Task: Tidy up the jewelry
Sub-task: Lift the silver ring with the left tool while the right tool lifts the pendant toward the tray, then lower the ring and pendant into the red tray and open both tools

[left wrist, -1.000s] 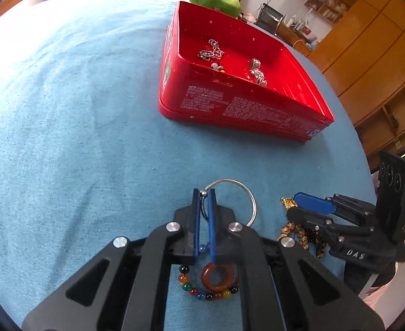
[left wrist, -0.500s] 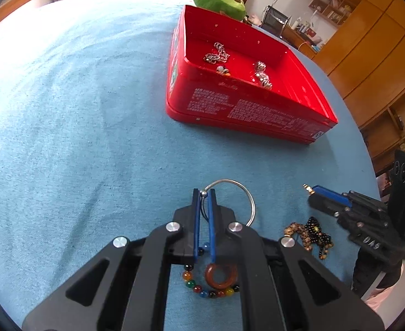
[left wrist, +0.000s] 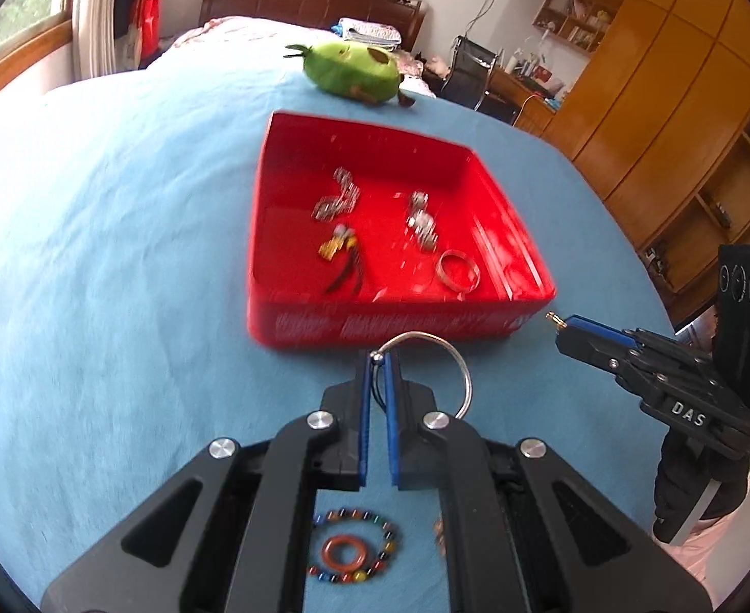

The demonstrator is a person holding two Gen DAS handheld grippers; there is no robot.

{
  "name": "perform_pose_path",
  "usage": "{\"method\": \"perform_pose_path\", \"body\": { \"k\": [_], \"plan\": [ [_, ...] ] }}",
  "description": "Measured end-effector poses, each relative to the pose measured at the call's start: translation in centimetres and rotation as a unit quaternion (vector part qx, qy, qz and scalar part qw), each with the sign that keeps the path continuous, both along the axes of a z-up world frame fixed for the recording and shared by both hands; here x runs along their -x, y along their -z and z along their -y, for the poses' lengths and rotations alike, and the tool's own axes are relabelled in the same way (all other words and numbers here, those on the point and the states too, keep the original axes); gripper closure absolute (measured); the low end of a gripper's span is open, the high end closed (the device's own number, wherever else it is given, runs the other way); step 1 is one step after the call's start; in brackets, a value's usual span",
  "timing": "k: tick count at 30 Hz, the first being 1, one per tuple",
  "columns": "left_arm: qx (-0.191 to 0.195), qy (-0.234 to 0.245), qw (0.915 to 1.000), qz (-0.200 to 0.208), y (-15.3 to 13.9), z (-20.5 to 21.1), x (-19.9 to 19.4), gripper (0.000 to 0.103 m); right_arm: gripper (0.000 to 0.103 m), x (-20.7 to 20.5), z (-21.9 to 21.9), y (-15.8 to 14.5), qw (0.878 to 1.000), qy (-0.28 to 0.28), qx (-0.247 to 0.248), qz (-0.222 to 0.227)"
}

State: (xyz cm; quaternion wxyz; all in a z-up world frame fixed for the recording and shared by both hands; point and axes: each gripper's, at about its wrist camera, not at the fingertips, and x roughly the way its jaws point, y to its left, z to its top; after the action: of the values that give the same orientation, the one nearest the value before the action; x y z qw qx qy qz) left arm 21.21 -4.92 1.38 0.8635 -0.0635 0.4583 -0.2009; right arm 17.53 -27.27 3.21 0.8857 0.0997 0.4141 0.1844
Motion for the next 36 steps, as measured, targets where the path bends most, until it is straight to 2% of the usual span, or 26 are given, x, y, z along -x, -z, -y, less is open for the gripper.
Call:
{"method": "perform_pose_path", "body": {
  "k": [5,8,11,18,25,26,27,29,32,34,36],
  "plan": [
    [-0.014,-0.016,0.9997,0.013,-1.0,1.8,-3.3,0.099,0.084,-3.6,0.6,-0.5,1.000,0.022,0.001,0.001],
    [-0.021,-0.026,0.9993,0.016,-0.7,3.0,-5.5,0.099,0.084,-6.0,0.6,0.2,0.999,0.037,0.009,-0.005],
    [-0.021,-0.031,0.9993,0.005,0.1,3.9,-8.2,0.099,0.084,-8.8,0.6,1.4,0.999,0.048,0.011,-0.019],
    [-0.049,-0.048,0.9975,-0.019,2.9,5.3,-13.1,0.099,0.084,-13.3,0.2,4.0,0.997,0.051,0.021,-0.053],
    [-0.057,-0.044,0.9967,-0.036,4.4,6.2,-15.2,0.097,0.082,-16.0,-0.8,5.6,0.996,0.041,0.026,-0.070],
    [-0.059,-0.047,0.9965,-0.037,4.4,6.1,-15.3,0.093,0.077,-16.0,-0.8,5.8,0.996,0.043,0.026,-0.071],
    [-0.059,-0.052,0.9962,-0.038,4.4,5.8,-15.3,0.082,0.075,-15.9,-0.6,5.9,0.996,0.044,0.022,-0.075],
    [-0.051,-0.060,0.9962,-0.035,4.0,5.3,-15.0,0.070,0.075,-15.4,-0.2,5.6,0.996,0.046,0.009,-0.071],
    [-0.057,-0.066,0.9961,-0.015,3.0,4.8,-13.8,0.069,0.074,-14.3,0.4,4.8,0.997,0.054,0.007,-0.058],
    [-0.067,-0.070,0.9953,-0.001,2.5,4.5,-12.6,0.065,0.074,-13.2,0.7,4.3,0.997,0.060,0.010,-0.049],
    [-0.077,-0.072,0.9944,0.008,2.2,4.2,-11.7,0.051,0.074,-12.4,0.8,4.0,0.997,0.063,0.009,-0.045]
  ]
}}
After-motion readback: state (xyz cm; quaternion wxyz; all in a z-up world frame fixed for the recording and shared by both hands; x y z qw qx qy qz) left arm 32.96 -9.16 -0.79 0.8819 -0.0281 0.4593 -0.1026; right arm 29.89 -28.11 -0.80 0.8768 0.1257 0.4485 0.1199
